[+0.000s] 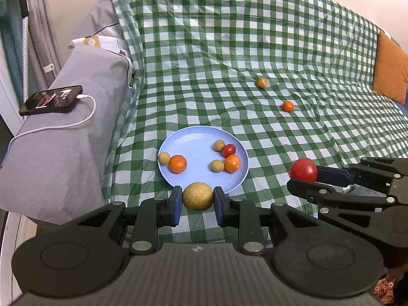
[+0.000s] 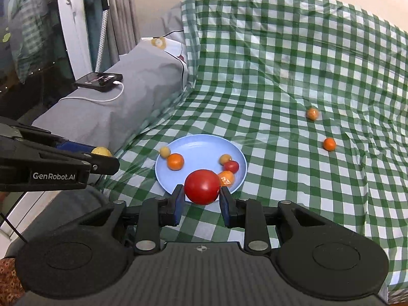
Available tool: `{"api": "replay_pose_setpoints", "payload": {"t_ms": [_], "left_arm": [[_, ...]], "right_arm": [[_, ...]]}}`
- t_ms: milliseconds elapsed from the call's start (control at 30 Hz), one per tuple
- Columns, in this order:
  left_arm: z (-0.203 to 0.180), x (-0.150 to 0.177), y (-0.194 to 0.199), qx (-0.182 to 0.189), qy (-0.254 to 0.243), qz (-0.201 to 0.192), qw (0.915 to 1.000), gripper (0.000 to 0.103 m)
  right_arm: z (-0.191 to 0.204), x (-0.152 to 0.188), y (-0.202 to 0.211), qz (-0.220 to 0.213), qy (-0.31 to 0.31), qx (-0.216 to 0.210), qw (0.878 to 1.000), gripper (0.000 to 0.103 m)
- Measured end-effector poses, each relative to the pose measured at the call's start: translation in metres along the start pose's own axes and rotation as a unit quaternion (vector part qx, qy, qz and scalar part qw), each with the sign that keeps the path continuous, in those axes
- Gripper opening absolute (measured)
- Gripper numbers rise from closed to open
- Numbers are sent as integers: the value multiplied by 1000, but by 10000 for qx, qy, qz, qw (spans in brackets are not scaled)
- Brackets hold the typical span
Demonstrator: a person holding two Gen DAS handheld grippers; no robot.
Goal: Organize fruits
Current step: 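Carry the yellow plum and red tomato to the plate and release both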
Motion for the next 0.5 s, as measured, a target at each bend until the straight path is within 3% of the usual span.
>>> {"api": "replay_pose_setpoints", "payload": {"t_ms": [500], "left_arm": [[16, -9, -3, -78, 176, -38, 9998, 29]], "right_arm": [[-1, 4, -4, 115, 4, 22, 9999, 31]]}}
Point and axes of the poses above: each gripper's, at about its wrist camera, not at the fingertips, and y roughly against the way its jaws point, z to its left, x to its underside, the point moved 6 cm from there along -y, roughly the way its jaws point, and after that the axes turned 11 degrees about x, right-handed, at the moved point
